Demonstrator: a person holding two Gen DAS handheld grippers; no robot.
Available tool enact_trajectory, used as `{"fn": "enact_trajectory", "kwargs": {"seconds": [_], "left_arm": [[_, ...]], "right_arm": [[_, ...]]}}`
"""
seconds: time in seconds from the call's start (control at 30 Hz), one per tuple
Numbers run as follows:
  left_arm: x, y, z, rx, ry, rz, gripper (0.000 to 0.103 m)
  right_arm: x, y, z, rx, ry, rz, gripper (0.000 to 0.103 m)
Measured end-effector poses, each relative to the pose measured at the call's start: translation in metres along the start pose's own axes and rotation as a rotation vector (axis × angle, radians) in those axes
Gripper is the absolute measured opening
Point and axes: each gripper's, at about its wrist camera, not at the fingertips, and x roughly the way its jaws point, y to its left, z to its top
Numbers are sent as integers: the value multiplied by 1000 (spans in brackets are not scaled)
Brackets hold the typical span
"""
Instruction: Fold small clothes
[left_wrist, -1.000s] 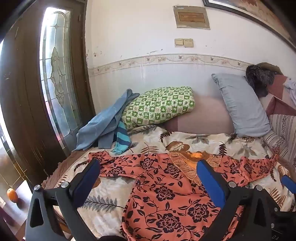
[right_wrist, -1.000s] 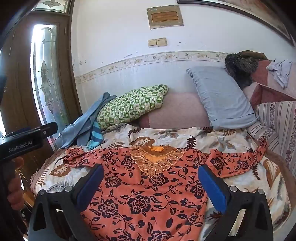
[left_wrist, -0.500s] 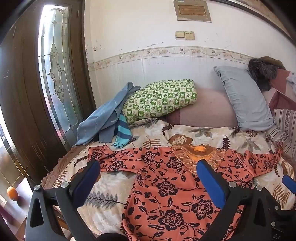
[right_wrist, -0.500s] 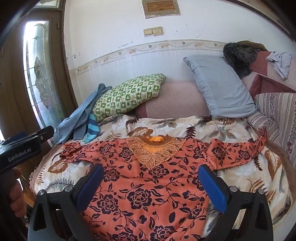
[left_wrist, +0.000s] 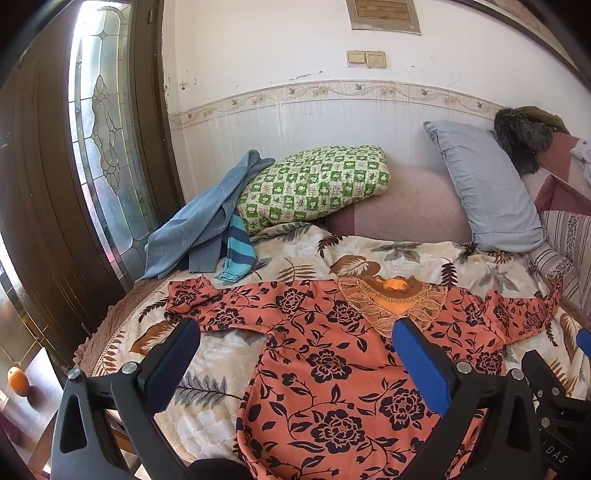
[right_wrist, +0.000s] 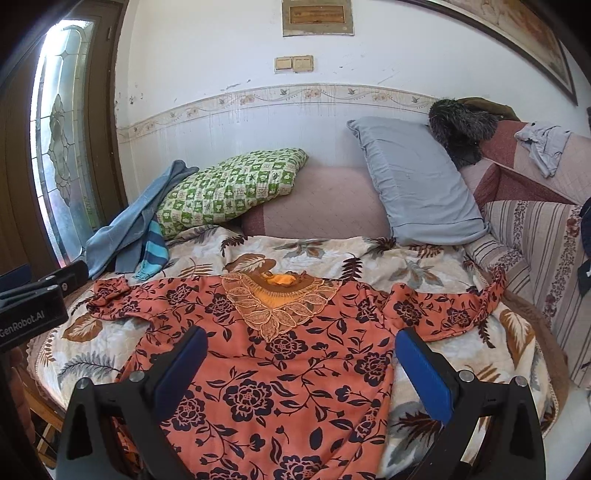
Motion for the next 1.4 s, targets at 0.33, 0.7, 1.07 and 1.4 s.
{"fn": "enact_trajectory", "kwargs": {"seconds": [0.33,0.7,1.07,1.4], "left_arm": [[10,-12,-10,24,41,-25,103],[16,-9,-18,28,75,-24,103],[11,-8,-15,29,59,-19,103],[9,-6,-14,28,52,-16,103]], "right_arm": [[3,3,2,-19,4,-31,103],[9,6,-1,-28,35,-36,103],[10,7,0,-31,40,-42,103],[10,8,1,-37,47,-40,103]]}}
